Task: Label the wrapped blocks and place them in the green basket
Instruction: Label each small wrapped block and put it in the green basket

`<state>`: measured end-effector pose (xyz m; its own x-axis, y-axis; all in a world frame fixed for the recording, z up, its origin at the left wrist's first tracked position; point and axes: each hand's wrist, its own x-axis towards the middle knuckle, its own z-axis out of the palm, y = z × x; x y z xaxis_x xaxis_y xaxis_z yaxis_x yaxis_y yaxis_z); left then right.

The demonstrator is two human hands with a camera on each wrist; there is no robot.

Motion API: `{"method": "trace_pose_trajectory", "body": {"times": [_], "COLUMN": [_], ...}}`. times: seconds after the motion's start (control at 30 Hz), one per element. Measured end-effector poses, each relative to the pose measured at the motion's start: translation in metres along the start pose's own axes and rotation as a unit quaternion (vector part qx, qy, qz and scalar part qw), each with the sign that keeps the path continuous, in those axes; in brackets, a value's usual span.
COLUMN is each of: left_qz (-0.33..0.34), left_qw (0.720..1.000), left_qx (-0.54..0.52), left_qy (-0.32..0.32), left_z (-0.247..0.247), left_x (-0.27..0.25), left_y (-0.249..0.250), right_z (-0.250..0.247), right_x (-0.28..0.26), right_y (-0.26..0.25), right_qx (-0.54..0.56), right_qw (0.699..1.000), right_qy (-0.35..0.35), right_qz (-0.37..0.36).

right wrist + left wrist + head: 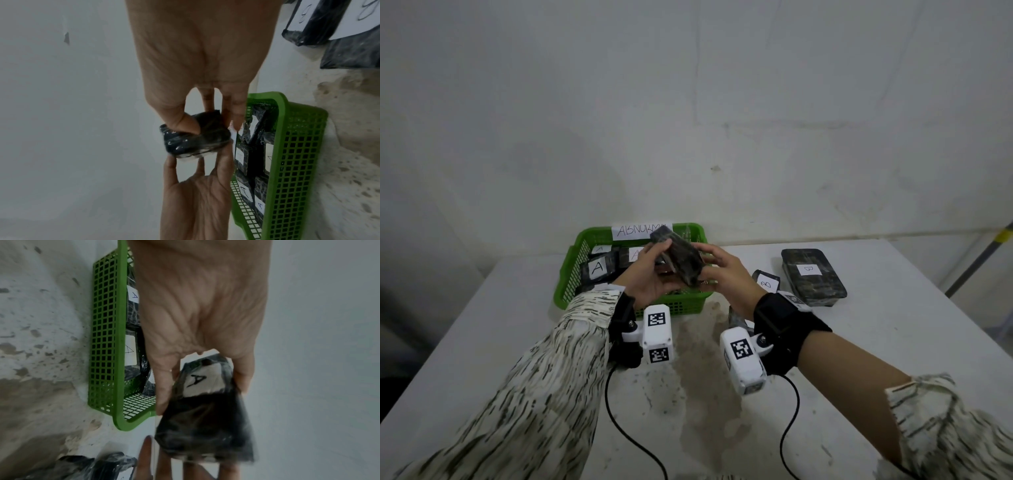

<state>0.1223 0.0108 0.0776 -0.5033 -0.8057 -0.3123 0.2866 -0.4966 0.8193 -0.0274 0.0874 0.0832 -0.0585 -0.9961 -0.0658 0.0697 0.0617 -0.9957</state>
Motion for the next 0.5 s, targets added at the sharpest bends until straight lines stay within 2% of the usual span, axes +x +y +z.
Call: {"method": "trace_pose_trajectory", "body": {"times": [0.07,0.17,0.3,0.5], "left_qz": [0.045,0.096,0.081,0.072], "left_qw": [0.999,0.992,0.989,0.992], "left_qx": [0.007,0.079,0.089,0.079], "left_qy": [-0.004,-0.037,-0.091,-0.073], "left_z": [-0.002,0.005,0.018,0.019], "left_x": [0.000,-0.007,-0.015,-0.016], "left_y": [-0.001,-0.002,-0.003,0.000], "right_z": [-0.004,-0.002,0.001,-0.009], "right_x": [-0.001,-0.001,0.004,0.002], "right_y": [0.001,0.005,0.019,0.022], "right_qx": [0.005,-0.014,-0.099,-0.069], "right_qw": [0.999,0.995,0.995,0.997], "right_qy": [-0.021,-0.048,0.004,-0.013], "right_qz": [0.045,0.087,0.013,-0.013]}}
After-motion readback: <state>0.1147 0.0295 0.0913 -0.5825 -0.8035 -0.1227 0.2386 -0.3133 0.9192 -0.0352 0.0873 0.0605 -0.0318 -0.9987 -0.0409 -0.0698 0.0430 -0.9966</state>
